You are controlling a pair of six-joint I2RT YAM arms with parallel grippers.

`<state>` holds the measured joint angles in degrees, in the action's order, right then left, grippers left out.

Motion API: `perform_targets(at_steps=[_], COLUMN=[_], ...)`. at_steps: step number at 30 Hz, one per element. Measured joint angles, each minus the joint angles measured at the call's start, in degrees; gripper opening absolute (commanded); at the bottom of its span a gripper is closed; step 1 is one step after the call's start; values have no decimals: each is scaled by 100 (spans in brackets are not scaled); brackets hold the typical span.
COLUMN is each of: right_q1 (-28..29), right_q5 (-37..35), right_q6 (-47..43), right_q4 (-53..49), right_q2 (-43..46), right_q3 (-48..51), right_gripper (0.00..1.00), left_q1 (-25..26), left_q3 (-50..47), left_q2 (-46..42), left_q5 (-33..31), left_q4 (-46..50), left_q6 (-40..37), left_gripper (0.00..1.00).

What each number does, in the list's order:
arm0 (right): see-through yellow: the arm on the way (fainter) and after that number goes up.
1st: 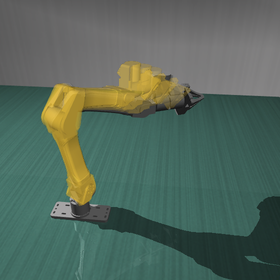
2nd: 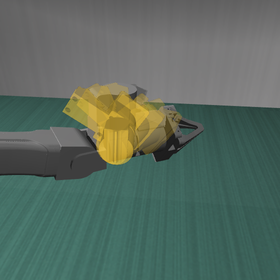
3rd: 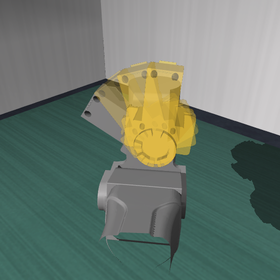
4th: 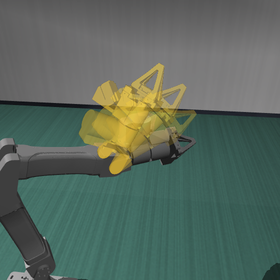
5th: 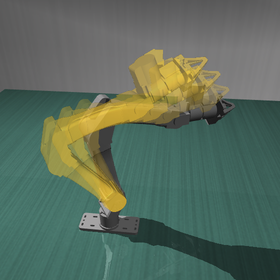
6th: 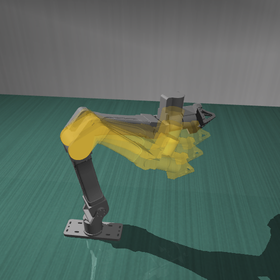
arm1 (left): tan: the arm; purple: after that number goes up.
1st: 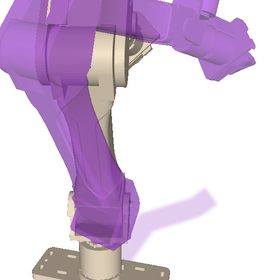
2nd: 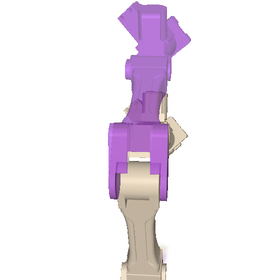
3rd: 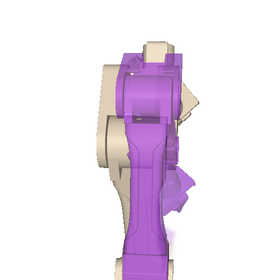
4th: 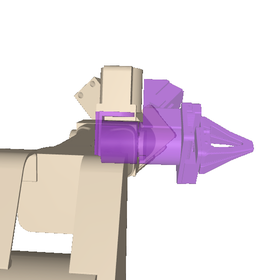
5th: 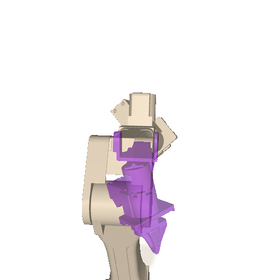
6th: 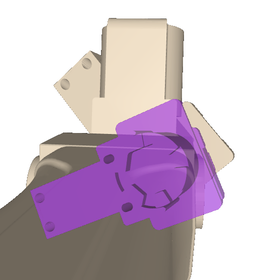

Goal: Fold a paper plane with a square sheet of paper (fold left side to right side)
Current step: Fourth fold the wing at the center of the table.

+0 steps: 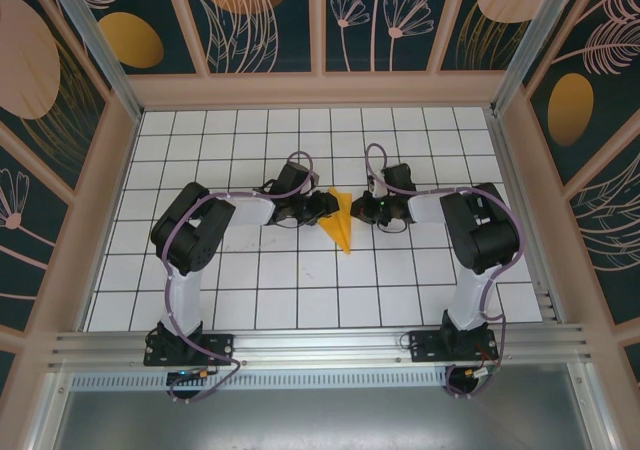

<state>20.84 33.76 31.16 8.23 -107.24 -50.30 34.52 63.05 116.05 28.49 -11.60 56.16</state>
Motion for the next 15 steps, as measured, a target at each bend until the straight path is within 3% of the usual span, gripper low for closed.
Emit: perform_targets(at_steps=[12, 15], right_q1=[39, 42], right_q5=[-101, -107], right_q6=[-129, -129], right_q4=[-227, -227], right_q2=[-7, -7], right_q3=[-109, -109], right_gripper=[2, 2], left_q1=[33, 33], left_q3=[0, 4], left_q2=[-170, -319], left_q5=[-160, -227], left_q4=[334, 544], left_q6=[-205, -297], left_gripper=[42, 36])
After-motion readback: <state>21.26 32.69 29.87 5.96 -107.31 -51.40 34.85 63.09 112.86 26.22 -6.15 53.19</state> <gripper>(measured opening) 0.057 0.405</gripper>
